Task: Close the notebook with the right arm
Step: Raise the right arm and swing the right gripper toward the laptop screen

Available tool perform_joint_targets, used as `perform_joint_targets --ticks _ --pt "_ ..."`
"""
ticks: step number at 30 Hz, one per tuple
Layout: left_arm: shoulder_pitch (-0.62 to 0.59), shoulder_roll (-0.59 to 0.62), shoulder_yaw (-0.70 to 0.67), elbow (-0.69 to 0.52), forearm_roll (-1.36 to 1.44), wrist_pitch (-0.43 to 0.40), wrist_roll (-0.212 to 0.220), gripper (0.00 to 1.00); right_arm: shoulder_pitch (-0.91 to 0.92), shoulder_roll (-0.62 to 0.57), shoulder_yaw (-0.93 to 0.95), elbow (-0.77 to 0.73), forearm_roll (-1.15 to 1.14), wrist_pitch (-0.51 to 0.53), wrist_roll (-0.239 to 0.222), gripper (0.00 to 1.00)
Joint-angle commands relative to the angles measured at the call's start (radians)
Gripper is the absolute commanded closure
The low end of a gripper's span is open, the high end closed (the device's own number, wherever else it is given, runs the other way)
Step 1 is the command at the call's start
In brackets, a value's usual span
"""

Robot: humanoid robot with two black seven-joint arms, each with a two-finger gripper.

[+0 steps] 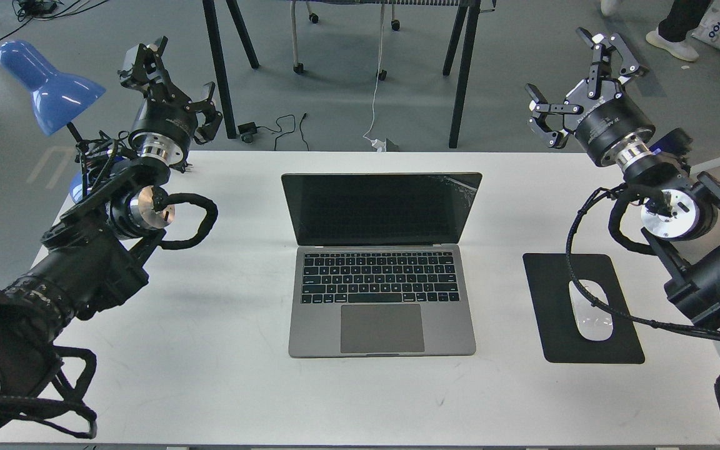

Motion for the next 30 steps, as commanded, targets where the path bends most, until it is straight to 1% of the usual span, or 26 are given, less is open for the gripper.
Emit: perform_joint_targets --ticks 1,10,14,17,22,30 --pt "0.0 -0.003 0.0 -0.001 0.0 0.008 0.0 0.0 0.0 0.0 0.0 0.001 0.0 0.0 0.0 0.0" --pt "-0.002 -0.008 -0.003 -0.001 0.0 0.02 0.0 0.0 0.003 0.0 -0.003 -0.002 -0.002 -0.003 -0.001 0.0" --pt "-0.002 -0.008 -0.002 -0.001 0.0 0.018 0.0 0.0 0.046 0.017 -0.009 -0.014 -0.015 -0.053 -0.01 0.0" --pt "-0.002 -0.008 -0.002 -0.001 0.0 0.018 0.0 0.0 0.107 0.046 -0.095 -0.057 -0.017 -0.084 -0.01 0.0" --pt "-0.002 -0.008 -0.002 -0.001 0.0 0.018 0.0 0.0 0.219 0.093 -0.245 -0.123 -0.017 -0.176 -0.006 0.0" --pt "-0.002 -0.008 -0.002 -0.001 0.0 0.018 0.0 0.0 0.334 0.179 -0.379 -0.247 -0.02 -0.256 -0.001 0.0"
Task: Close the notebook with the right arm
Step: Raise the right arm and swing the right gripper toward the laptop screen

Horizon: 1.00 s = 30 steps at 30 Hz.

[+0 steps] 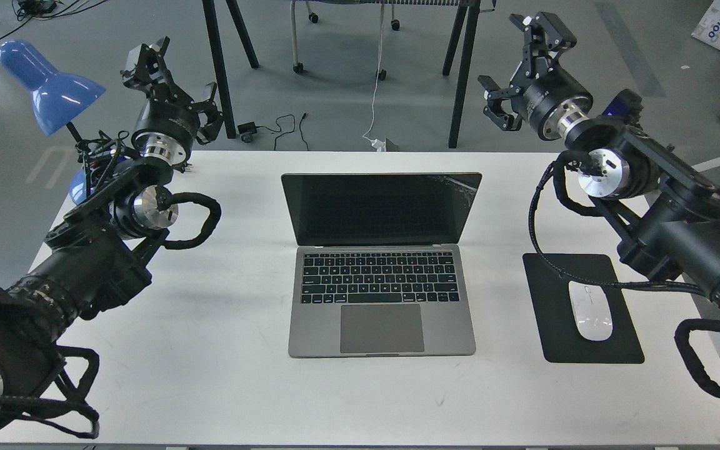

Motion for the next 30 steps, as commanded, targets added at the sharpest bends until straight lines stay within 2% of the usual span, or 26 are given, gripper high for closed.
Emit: perform_joint_targets --ticks 1,8,24,30 --pt "0.0 0.0 0.0 0.0 0.0 0.0 0.0 0.0 0.042 0.042 -0.053 -0.057 -0.002 -0.039 0.002 0.0" --pt "0.0 0.0 0.0 0.0 0.0 0.0 0.0 0.0 0.071 0.099 -0.133 -0.122 -0.01 -0.05 0.003 0.0" --pt "0.0 0.0 -0.002 0.0 0.0 0.0 0.0 0.0 0.086 0.082 -0.231 -0.119 -0.074 -0.027 0.0 0.0" --pt "0.0 0.0 -0.002 0.0 0.0 0.0 0.0 0.0 0.105 0.079 -0.355 -0.113 -0.117 -0.013 -0.001 0.0"
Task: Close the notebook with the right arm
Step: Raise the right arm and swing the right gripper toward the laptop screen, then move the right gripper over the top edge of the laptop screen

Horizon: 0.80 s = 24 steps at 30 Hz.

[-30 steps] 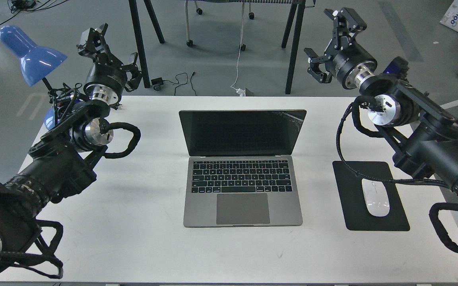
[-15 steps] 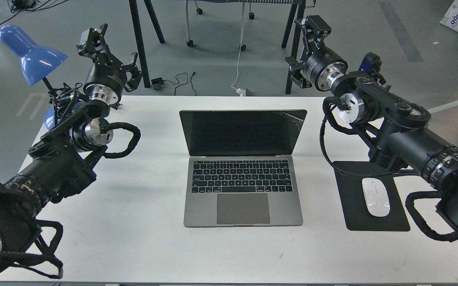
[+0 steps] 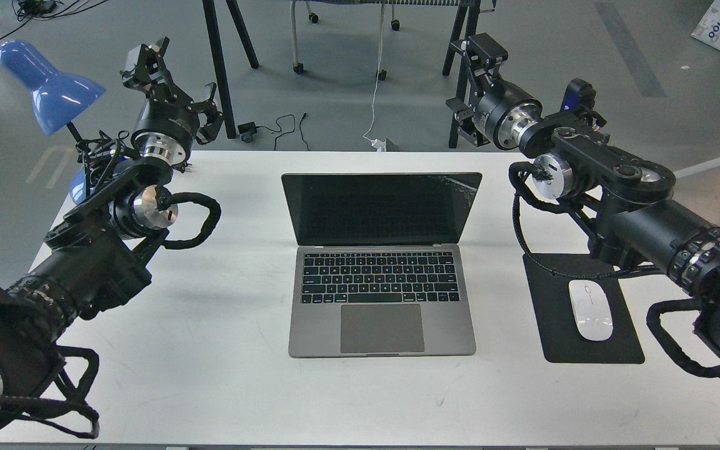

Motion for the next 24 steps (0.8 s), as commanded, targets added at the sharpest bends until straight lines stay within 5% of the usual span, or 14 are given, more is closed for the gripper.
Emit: perform_joint_targets --ticks 1,15,24 --pt "0.0 0.0 -0.001 0.0 0.0 0.0 0.0 0.0 0.013 0.0 -0.063 0.002 -0.015 0.003 0.0 0.0" --pt "0.0 0.001 -0.001 0.0 0.0 0.0 0.0 0.0 0.02 -0.003 -0.079 0.017 -0.018 0.141 -0.001 0.0" --pt "0.0 0.0 -0.001 0.0 0.0 0.0 0.0 0.0 0.018 -0.104 -0.142 0.163 -0.018 0.193 -0.003 0.0"
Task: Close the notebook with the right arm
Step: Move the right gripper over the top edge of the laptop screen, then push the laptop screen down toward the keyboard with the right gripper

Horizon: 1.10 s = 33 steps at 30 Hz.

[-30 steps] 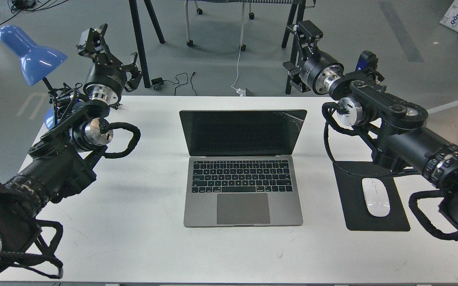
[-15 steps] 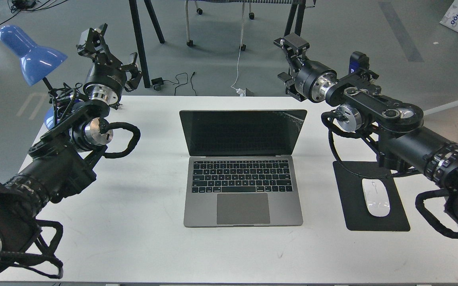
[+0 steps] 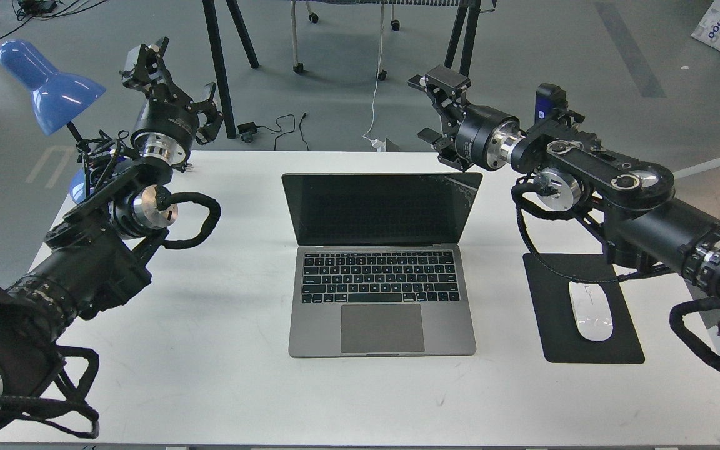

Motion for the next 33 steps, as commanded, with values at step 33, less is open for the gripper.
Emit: perform_joint_targets --ticks 33 --pt "0.0 0.003 0.002 0.002 0.0 0.0 0.0 0.0 -0.068 -0.226 -0.206 0.358 0.0 0.234 -0.004 0.0"
